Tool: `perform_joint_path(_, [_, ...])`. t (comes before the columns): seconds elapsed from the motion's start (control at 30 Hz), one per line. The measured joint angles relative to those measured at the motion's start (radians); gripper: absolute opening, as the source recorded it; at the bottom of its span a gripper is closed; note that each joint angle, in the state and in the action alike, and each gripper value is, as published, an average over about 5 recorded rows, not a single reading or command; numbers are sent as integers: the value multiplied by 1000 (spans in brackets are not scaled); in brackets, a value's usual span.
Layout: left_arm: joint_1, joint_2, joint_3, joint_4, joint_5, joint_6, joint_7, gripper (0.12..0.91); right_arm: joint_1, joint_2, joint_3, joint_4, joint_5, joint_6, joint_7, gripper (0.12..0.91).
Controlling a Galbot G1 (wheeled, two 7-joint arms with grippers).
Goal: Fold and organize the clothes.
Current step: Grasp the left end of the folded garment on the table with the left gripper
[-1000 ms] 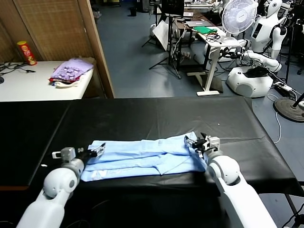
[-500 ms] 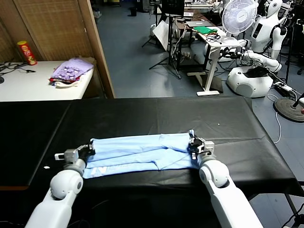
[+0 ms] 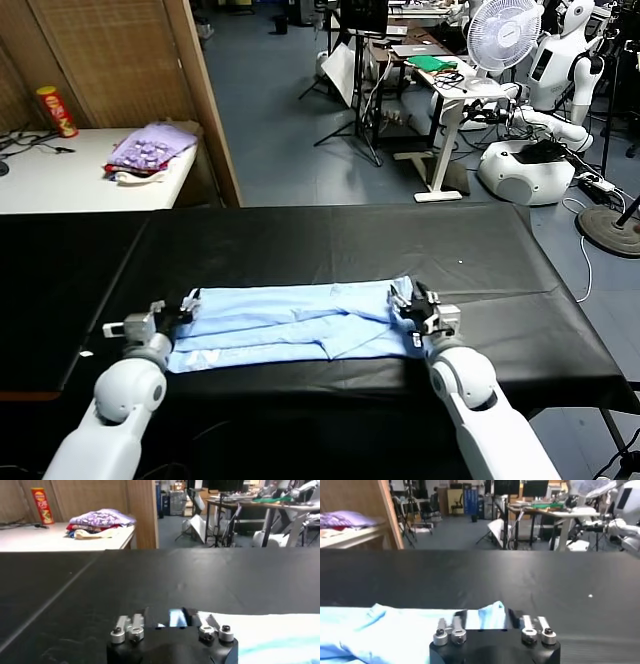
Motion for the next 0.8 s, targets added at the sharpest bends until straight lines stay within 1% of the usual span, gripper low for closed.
perform_joint_path(0.1, [47,-23,-28,-38,-4,-6,6,795,2,1,-6,4,2,0,-4,798])
perform_joint_path(0.3, [136,-82,-65,-72,46,-37,36,798,15,2,-19,5,5,-1,-10,798])
perform_joint_path(0.57, [199,-152,-74,-75,127,-80,75,788,16,6,-32,-1,5,1,-12,798])
perform_joint_path(0.6, [202,-160,-72,-73,136,-86,76,772,15,7,-33,0,4,2,-12,798])
perform_joint_path(0.67, [207,-179,-68,-68,153,-97,77,706,12,8,-33,1,2,3,-13,798])
perform_joint_path(0.8, [209,-214,-59,-56,190,-119,79,500,6,9,-31,5,-1,5,-13,798])
